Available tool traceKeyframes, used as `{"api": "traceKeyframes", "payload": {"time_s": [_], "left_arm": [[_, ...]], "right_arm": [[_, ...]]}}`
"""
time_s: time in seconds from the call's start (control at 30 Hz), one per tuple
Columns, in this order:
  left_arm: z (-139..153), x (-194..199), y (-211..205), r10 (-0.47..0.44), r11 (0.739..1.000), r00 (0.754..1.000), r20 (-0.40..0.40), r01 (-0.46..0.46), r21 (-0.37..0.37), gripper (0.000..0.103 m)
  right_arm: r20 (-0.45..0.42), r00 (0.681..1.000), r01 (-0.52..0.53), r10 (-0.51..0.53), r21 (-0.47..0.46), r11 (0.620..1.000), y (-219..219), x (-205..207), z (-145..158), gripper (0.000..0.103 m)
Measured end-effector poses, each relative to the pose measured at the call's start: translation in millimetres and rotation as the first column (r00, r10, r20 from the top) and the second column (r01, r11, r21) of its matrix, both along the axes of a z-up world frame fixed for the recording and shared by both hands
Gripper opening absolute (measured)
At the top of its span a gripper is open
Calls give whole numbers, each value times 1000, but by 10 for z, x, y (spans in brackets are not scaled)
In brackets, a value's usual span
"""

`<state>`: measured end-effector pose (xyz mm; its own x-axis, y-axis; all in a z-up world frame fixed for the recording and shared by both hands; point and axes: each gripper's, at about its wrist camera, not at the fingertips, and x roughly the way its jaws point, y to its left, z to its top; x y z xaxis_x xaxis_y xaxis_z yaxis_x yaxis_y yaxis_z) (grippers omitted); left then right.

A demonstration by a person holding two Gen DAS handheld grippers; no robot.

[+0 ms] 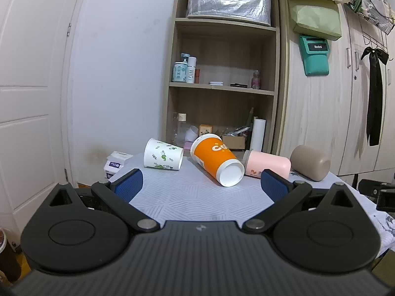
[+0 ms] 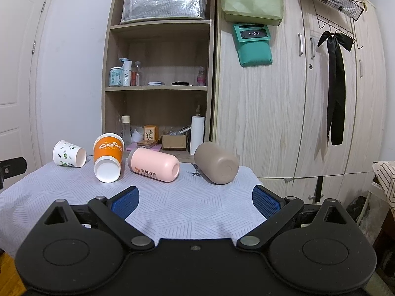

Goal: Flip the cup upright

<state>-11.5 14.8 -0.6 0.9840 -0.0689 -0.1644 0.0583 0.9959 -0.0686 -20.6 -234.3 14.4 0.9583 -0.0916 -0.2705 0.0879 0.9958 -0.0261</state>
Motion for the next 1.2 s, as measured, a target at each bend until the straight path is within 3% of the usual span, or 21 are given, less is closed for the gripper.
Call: {"api": "traceKeyframes", "payload": {"time_s": [1.0,1.2], "left_arm": [[14,-2,-4,21,999,998,-66,-18,43,103],[-6,102,2,28,999,987,-158,-22,42,103]], "right_arm": [[-6,1000,-7,7,-8,1000,33,-1,-10,100],[-18,1000,-15,15,-9,1000,46,20,-42,100]]}}
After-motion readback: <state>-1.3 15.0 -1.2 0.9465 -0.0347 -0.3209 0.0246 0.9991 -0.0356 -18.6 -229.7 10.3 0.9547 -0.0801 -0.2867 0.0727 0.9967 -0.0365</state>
